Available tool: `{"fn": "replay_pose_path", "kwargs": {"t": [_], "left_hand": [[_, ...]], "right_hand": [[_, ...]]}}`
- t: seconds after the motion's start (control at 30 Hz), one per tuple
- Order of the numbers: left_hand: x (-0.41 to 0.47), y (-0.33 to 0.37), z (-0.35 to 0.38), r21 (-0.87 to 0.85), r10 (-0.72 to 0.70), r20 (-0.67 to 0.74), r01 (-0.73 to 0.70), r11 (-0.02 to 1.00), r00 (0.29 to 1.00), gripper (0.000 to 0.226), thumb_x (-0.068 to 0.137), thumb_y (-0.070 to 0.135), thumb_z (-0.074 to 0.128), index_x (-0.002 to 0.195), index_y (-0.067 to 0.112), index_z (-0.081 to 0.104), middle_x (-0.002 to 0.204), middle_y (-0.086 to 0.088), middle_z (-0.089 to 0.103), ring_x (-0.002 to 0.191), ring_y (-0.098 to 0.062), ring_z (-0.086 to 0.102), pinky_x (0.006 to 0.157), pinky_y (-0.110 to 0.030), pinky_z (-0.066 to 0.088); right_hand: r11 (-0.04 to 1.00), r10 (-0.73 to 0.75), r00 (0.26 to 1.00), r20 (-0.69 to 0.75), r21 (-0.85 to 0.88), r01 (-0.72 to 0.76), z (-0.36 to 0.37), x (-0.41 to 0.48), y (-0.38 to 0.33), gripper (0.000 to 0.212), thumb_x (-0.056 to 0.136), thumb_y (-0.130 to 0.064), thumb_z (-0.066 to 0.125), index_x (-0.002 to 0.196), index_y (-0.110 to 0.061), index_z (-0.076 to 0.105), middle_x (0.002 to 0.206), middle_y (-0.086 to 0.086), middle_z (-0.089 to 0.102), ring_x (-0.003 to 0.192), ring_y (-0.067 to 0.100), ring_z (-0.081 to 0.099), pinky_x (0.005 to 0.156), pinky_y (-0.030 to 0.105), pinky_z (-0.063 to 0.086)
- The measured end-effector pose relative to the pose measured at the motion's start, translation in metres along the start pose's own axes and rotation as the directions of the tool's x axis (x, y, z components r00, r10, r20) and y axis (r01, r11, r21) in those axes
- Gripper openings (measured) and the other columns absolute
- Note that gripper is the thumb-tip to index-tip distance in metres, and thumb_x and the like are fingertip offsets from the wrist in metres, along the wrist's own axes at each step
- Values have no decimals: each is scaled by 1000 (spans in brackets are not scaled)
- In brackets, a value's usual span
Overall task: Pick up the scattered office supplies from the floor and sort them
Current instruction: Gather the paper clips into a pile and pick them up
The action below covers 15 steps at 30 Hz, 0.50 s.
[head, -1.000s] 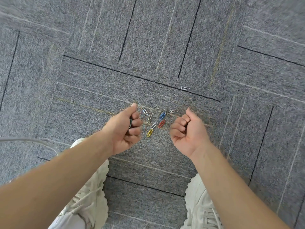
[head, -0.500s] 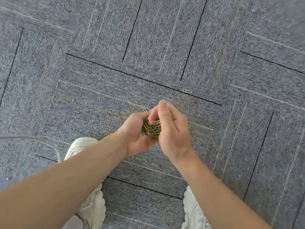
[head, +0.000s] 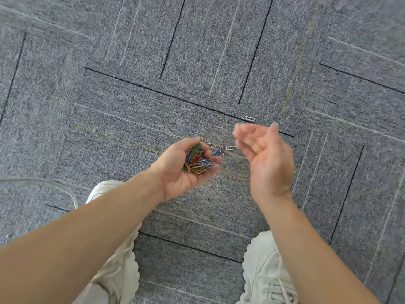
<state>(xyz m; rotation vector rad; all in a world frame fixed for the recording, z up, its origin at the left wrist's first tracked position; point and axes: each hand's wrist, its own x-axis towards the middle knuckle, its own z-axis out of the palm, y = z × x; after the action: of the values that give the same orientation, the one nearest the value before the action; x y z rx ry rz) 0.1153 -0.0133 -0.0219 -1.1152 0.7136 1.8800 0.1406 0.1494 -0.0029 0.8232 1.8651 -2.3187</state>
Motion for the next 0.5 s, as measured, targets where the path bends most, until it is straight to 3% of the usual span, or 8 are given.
{"fn": "replay_pose_path", "kwargs": {"t": [0.07, 0.13, 0.17, 0.23, 0.3, 0.5], "left_hand": [[-3, 7, -8, 28, 32, -1, -32, 999, 999, 25, 99, 25, 52, 81, 8, 56, 74, -10, 60, 74, -21, 63, 64, -32, 60], [-6, 14, -17, 61, 52, -8, -51, 997, 999, 22, 97, 27, 54, 83, 10, 55, 75, -6, 59, 67, -16, 57, 56, -25, 54], [-7, 17, -22, 77, 62, -15, -61, 995, 998, 21, 97, 27, 54, 83, 11, 54, 75, -5, 59, 65, -14, 55, 53, -23, 52], [-7, 21, -28, 105, 80, -26, -77, 992, 996, 21, 98, 28, 52, 83, 13, 52, 74, -4, 56, 63, -13, 52, 50, -22, 48], [-6, 24, -32, 109, 85, -24, -82, 991, 996, 22, 100, 27, 49, 82, 14, 51, 73, -2, 55, 62, -12, 50, 49, -21, 46], [-7, 25, -29, 184, 105, -51, -94, 979, 993, 27, 103, 27, 46, 80, 14, 50, 70, -2, 52, 60, -12, 47, 47, -20, 41]], "right_hand": [[940, -50, 994, -102, -342, 13, -11, 16, 5, 29, 100, -29, 43, 98, -16, 68, 102, 5, 68, 89, 12, 63, 81, 34, 55], [687, -112, 993, -48, -725, 43, -21, 35, 12, 21, 101, -20, 48, 114, -16, 64, 112, 3, 60, 86, 4, 56, 80, 24, 53], [549, -101, 995, 9, -834, 63, -23, 44, 15, 25, 99, -17, 50, 122, -14, 61, 119, 4, 55, 93, 5, 55, 85, 19, 50], [349, -51, 992, 119, -928, 129, -23, 60, 21, 37, 95, -13, 55, 132, -11, 52, 128, 7, 46, 113, 15, 49, 100, 22, 41], [207, -56, 976, 209, -954, 216, -17, 70, 24, 39, 92, -11, 56, 131, -9, 50, 128, 10, 44, 120, 23, 45, 100, 25, 36], [23, -91, 943, 319, -946, 322, -12, 77, 18, 19, 93, -10, 55, 111, -3, 57, 110, 13, 52, 93, 23, 49, 80, 30, 47]]}}
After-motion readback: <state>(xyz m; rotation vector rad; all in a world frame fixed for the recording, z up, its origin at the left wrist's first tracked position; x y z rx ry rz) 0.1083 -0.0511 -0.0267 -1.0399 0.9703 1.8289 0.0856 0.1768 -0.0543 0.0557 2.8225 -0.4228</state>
